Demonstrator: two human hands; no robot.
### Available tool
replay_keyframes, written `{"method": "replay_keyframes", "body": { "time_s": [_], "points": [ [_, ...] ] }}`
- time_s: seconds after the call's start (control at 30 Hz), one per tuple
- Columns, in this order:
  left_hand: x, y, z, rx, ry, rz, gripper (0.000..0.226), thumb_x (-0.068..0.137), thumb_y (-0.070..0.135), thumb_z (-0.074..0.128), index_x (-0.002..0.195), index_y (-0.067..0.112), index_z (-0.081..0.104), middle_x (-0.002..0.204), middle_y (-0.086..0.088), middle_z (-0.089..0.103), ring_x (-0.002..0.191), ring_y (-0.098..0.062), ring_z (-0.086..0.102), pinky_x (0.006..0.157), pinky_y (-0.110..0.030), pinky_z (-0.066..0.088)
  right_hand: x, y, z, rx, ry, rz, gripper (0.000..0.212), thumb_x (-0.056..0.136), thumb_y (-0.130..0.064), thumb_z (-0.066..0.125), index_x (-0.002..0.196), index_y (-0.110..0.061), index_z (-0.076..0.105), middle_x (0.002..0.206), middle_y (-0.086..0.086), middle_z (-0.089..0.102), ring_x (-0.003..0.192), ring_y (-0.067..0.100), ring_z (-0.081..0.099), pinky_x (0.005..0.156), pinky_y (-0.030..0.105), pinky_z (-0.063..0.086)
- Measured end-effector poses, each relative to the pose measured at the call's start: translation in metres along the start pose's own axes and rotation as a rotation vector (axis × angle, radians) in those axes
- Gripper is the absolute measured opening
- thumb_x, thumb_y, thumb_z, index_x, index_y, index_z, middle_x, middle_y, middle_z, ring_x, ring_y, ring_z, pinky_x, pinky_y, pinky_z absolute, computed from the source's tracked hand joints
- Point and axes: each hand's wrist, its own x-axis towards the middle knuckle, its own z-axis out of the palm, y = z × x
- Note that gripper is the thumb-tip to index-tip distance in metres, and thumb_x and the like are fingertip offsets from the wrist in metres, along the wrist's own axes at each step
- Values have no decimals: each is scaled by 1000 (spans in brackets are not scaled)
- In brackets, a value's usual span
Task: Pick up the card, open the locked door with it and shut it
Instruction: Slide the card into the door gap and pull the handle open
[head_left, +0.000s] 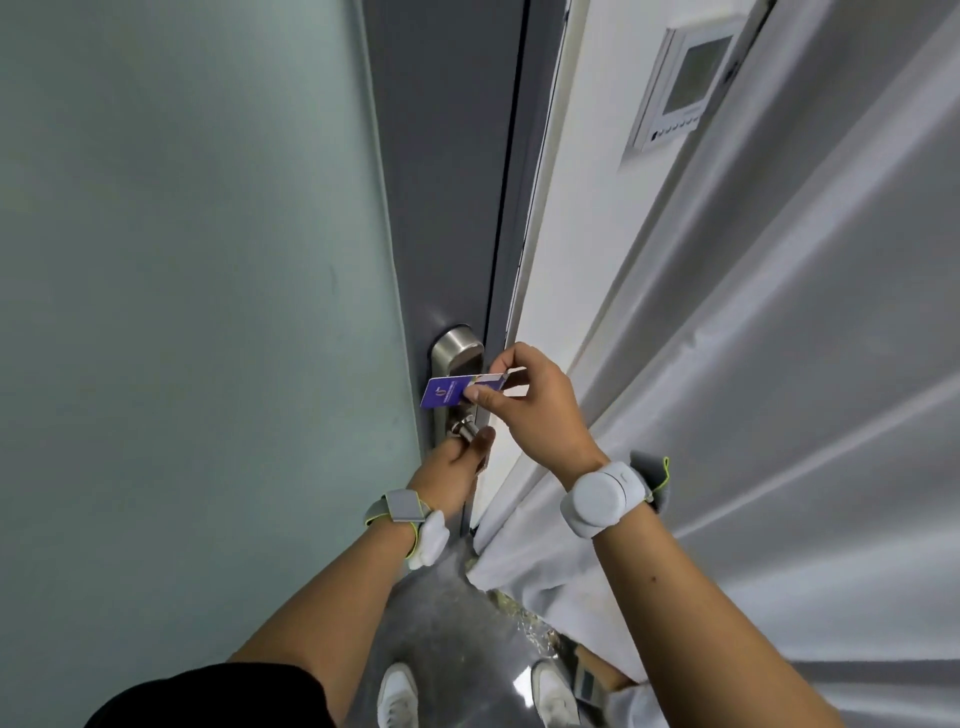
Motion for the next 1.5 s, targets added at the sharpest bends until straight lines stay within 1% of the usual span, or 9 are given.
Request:
{"method": "replay_keyframes", "body": {
  "time_s": [0.13,0.33,0.53,0.67,0.8,0.9,1.03,1.2,1.5],
  "points": [
    [-18,17,7,195,66,-56,61,82,76,39,57,20,41,51,-1,38,51,-22,33,57,-34,30,-1,-2,-25,-19,-156,-122,21,81,-17,78,81,-17,57,85,-5,68,78,4,62,64,18,53],
    [-41,30,26,465,167,-162,67,93,67,34,85,7,64,73,-9,62,67,-24,55,75,-37,48,-8,5,-62,59,-284,-204,13,86,-12,72,87,-17,59,96,-7,73,82,-3,65,62,7,47],
    [-76,19,56,806,374,-99,67,86,77,29,60,19,49,58,2,54,63,-21,57,66,-32,48,-23,15,-86,45,-359,-219,15,90,-20,69,102,-19,60,95,-10,68,91,3,64,63,6,47],
    [-96,8,70,711,415,-139,74,75,82,40,65,14,66,57,4,67,64,-13,66,67,-31,55,-34,7,-96,92,-411,-221,17,85,0,62,95,-14,65,87,-6,67,78,0,61,61,11,47],
    [-116,-3,83,575,465,-134,67,64,81,55,61,15,69,56,4,65,51,-10,56,58,-26,50,-52,-4,-102,120,-360,-209,19,82,11,47,84,-6,57,70,-5,54,56,-6,49,50,5,37],
    [-135,-7,95,551,458,-143,65,61,80,60,61,16,69,56,4,63,50,-7,51,55,-24,44,-68,-15,-106,90,-390,-199,28,78,15,37,83,-13,41,67,-4,42,53,3,40,46,7,33],
    [-166,-11,115,524,489,-190,62,53,84,61,62,23,66,61,11,66,63,-7,63,68,-28,54,-94,-20,-122,28,-466,-186,34,76,15,33,93,-14,36,70,1,40,57,16,36,39,8,33],
    [-208,-21,141,481,499,-223,62,47,84,65,71,27,56,68,13,72,73,-9,69,76,-37,58,-146,-13,-141,8,-471,-163,56,81,11,43,125,-23,43,78,0,50,68,15,50,47,9,43],
    [-302,-43,180,406,448,-228,67,42,73,73,89,31,51,79,12,72,77,-13,69,78,-37,56,-244,-8,-163,-131,-469,-263,57,75,4,42,105,-40,62,70,-2,60,69,22,53,67,31,49]
  ]
}}
